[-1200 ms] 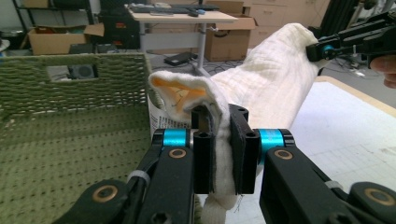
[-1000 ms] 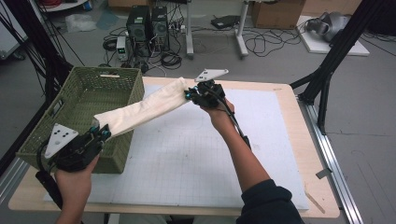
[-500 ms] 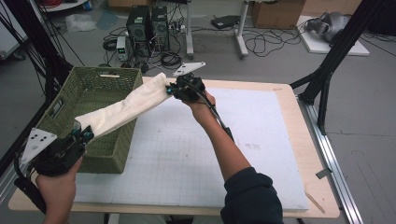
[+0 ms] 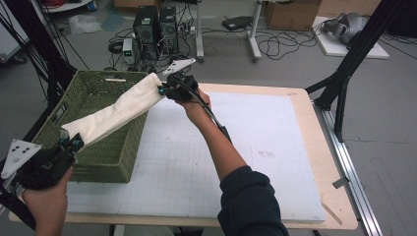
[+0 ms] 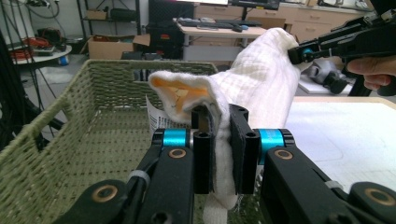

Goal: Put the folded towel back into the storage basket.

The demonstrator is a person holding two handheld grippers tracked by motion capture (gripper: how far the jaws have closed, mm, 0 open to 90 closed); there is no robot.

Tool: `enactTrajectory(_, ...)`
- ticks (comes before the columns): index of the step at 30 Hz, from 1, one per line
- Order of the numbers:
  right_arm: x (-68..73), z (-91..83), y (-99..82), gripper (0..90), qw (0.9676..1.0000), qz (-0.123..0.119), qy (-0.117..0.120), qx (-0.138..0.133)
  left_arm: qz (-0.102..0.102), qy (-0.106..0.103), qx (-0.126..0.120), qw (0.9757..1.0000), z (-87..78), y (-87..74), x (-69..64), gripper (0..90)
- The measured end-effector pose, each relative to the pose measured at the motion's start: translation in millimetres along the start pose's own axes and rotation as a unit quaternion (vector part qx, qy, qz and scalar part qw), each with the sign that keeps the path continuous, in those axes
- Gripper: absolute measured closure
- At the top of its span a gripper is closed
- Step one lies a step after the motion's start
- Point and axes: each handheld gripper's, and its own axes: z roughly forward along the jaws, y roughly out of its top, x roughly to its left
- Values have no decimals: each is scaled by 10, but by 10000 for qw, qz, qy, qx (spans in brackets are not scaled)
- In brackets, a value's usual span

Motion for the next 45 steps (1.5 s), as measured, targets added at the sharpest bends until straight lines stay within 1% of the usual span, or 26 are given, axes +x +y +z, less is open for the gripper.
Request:
enactTrajectory(9, 42, 225, 141, 828, 9999, -68, 67, 54, -65, 147, -78, 9998, -19, 19, 126, 811)
enactTrajectory(16, 91, 358, 252, 828, 9999, -85, 109, 57, -133, 256, -104, 9995, -54, 9, 227, 811)
enactTrajectory(21, 128, 441, 333, 827, 9998, -158, 142, 35, -152, 330, -114, 9993, -83, -2, 293, 811)
enactTrajectory(23, 145, 465, 361, 827, 9998, -134, 155, 22, -177, 367, -136, 9991, -94, -4, 316, 811)
enactTrajectory(25, 157, 491, 373, 828, 9998, -140, 169, 27, -193, 389, -149, 9989, -100, -7, 331, 810)
enactTrajectory(30, 160, 567, 376, 827, 9998, -119, 182, 40, -151, 435, -146, 9988, -92, -5, 351, 811)
enactTrajectory(36, 158, 633, 422, 827, 9997, -114, 212, 19, -202, 509, -170, 9984, -79, 2, 395, 811)
enactTrajectory(45, 183, 731, 524, 827, 9998, -107, 192, 22, -257, 623, -189, 9975, -80, -11, 453, 811)
